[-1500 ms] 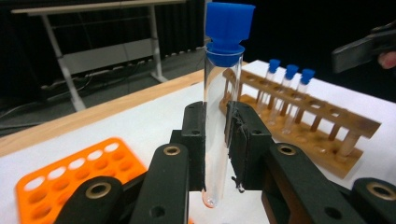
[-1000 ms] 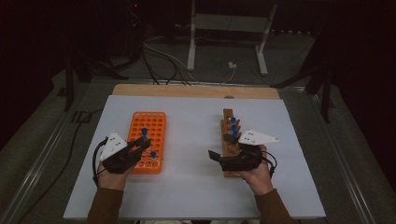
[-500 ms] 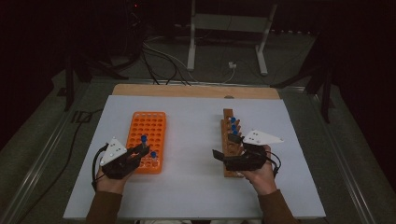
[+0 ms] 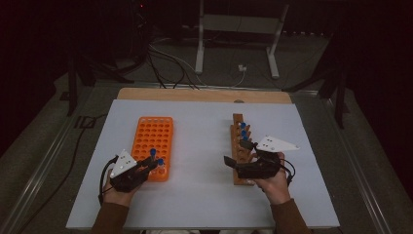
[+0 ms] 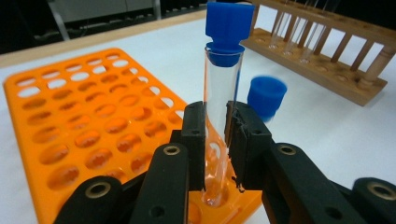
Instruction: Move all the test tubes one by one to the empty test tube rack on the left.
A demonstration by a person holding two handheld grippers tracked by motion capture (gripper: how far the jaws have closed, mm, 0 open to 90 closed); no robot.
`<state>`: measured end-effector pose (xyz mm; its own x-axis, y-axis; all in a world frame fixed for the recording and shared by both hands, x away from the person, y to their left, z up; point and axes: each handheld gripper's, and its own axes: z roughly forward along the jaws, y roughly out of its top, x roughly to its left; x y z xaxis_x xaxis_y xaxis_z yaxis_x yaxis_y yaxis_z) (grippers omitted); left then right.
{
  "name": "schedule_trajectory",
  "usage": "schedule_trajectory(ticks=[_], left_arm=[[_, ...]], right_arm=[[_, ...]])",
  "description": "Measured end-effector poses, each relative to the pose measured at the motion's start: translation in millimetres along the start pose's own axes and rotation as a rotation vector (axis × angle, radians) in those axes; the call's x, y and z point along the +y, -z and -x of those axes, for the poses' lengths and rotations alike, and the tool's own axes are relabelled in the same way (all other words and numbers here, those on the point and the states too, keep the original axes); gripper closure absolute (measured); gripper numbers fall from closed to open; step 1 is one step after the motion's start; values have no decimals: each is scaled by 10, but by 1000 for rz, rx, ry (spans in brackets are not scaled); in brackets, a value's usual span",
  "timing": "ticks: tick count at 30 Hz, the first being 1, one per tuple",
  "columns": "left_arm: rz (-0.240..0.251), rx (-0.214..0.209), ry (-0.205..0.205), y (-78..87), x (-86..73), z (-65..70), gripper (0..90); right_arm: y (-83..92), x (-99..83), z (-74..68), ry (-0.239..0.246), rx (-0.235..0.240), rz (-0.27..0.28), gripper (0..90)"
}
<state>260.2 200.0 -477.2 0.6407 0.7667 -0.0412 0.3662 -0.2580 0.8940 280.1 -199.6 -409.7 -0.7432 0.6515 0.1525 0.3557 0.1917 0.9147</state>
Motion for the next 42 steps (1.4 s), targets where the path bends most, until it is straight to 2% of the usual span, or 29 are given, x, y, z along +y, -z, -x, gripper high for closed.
schedule_trajectory(ticks=[26,29,33,39,42], left_arm=[[-119,-8,-15,-65,-144,3,765],[-118,3,-11,-57,-140,-1,644],[-92,-2,-3,-14,-121,-13,554],[-26,-10,2,75,-65,1,385],[-7,10,15,94,-39,12,268]], right_arm=[[24,-2,8,0,0,9,160],[30,-3,17,-1,-2,10,160],[44,-3,30,-4,-6,11,160],[71,2,56,-6,-16,18,160],[79,-1,77,-4,-35,16,160]])
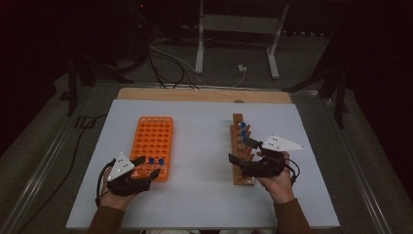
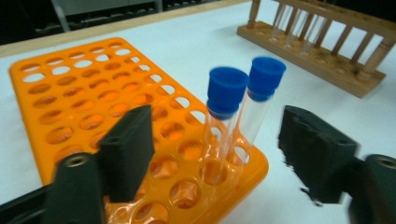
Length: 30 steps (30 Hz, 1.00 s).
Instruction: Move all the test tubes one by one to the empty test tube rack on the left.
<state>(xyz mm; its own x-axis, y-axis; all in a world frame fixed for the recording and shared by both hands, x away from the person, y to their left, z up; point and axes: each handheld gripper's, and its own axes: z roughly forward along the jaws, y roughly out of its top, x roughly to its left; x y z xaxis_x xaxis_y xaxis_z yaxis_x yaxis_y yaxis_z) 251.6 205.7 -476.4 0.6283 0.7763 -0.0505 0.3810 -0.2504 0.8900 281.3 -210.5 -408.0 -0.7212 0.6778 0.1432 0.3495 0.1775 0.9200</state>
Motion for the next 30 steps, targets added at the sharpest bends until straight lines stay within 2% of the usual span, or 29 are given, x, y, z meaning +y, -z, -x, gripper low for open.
schedule_trajectory(ticks=[3,7,12,18,22,30], left_arm=[[9,5,6,2,17,-1,219],[9,10,20,1,27,-1,156],[12,10,45,18,43,-21,20],[30,19,45,47,54,-27,9],[38,17,52,47,57,-29,9],[37,16,59,47,49,-36,9]], right_arm=[[0,-6,21,17,-31,-8,162],[0,-20,86,5,-53,-13,164],[-16,-54,163,17,-107,-37,173],[-92,-93,266,-15,-140,-59,218],[-166,-122,303,-14,-167,-90,251],[-266,-172,377,-26,-208,-124,383]])
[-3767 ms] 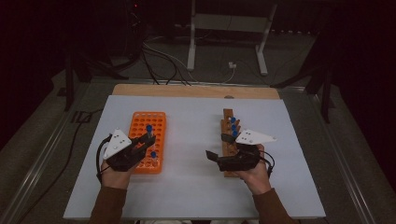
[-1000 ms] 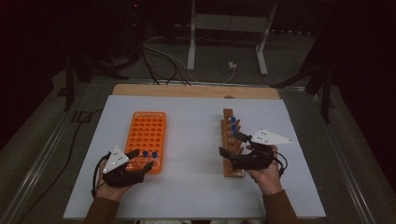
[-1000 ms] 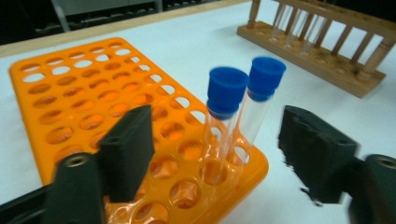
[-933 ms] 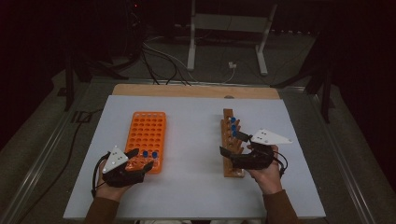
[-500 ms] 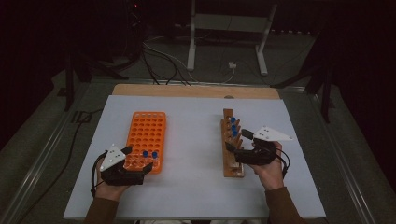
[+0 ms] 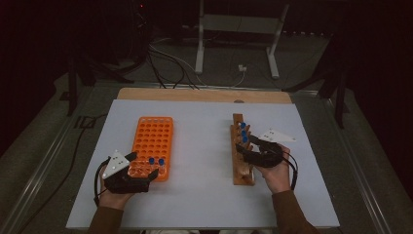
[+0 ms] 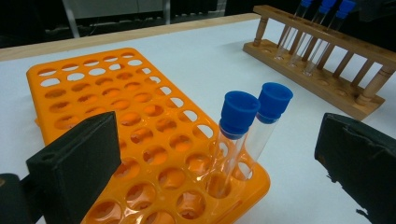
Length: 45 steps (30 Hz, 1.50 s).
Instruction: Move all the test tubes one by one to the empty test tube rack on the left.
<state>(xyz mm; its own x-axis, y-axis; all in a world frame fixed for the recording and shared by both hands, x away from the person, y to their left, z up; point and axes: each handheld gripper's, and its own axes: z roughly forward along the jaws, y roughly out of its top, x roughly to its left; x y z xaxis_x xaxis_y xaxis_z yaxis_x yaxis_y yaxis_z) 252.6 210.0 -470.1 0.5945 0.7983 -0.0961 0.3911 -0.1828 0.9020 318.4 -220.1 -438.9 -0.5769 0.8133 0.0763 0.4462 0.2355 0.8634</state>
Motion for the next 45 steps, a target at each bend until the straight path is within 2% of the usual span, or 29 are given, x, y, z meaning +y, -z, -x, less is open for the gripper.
schedule_trajectory(ticks=[4,11,21,25,34,45], left_arm=[[-1,-2,-3,-6,0,5,9],[-1,-5,-2,-8,1,12,10],[-3,-6,-2,-10,-1,14,10],[-3,-9,-4,-13,-1,16,10],[-3,-15,-8,-15,0,21,10],[-6,-18,-12,-23,-1,28,10]], right_arm=[[-36,-22,35,-13,-17,-5,474],[-123,-52,65,-11,-14,-39,597],[-194,-94,64,-8,-38,-51,705],[-209,-95,39,8,-50,-53,753],[-207,-81,9,29,-61,-50,770],[-71,9,25,37,-64,-17,771]])
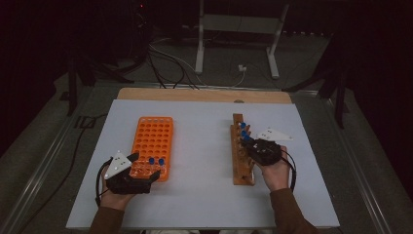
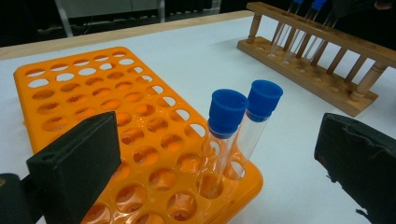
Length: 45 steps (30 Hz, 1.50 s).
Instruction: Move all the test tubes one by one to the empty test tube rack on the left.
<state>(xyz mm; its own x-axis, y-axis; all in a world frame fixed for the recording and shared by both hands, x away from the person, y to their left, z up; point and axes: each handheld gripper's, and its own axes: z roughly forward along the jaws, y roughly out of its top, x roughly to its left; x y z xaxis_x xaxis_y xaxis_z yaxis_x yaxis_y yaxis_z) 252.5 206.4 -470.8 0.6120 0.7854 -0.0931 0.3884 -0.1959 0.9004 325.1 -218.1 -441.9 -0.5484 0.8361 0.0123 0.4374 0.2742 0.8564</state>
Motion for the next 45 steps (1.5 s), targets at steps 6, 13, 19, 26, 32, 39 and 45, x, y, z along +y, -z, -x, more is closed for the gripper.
schedule_trajectory(ticks=[6,13,19,26,32,39,45], left_arm=[[0,0,0,1,2,-3,10],[11,-3,-7,2,54,2,12],[9,-14,-32,-23,155,26,12],[19,-35,-83,-60,313,136,12],[35,-43,-85,-126,439,182,13],[30,-55,-95,-200,532,223,13],[15,-62,-94,-271,589,225,14]], right_arm=[[72,78,-11,16,-1,14,771],[161,174,-15,24,4,37,772],[207,249,-35,36,9,49,772],[248,323,-72,47,11,55,772],[298,367,-80,50,21,72,772],[314,400,-98,47,36,83,772],[275,427,-144,43,60,85,772]])
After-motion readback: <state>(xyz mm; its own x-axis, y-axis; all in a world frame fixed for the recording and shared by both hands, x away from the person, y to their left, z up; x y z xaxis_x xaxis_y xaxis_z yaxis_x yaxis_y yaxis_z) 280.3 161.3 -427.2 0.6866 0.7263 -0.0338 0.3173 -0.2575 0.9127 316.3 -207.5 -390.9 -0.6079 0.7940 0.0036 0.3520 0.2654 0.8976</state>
